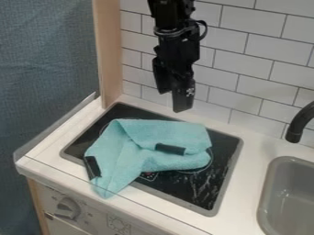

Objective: Move the cloth left to right

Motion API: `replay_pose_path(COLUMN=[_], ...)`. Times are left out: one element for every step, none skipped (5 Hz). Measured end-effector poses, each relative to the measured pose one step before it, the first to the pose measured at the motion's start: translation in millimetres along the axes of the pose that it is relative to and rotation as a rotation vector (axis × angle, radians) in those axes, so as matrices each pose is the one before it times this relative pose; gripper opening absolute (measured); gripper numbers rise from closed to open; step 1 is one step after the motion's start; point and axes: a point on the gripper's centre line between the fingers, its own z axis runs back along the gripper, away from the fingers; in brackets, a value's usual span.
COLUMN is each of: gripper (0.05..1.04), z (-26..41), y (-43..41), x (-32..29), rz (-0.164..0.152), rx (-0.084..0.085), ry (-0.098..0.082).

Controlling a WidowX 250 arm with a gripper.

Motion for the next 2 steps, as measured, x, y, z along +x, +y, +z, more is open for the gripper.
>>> replay_pose_path(gripper=[0.999,0.999], z=[-9.53,-11.64], y=[-1.81,-2.99], x=[-5.2,-8.96], rz=[0.0093,0.0161], rx=[-0.0223,-0.03], ry=[0.0267,0.0687])
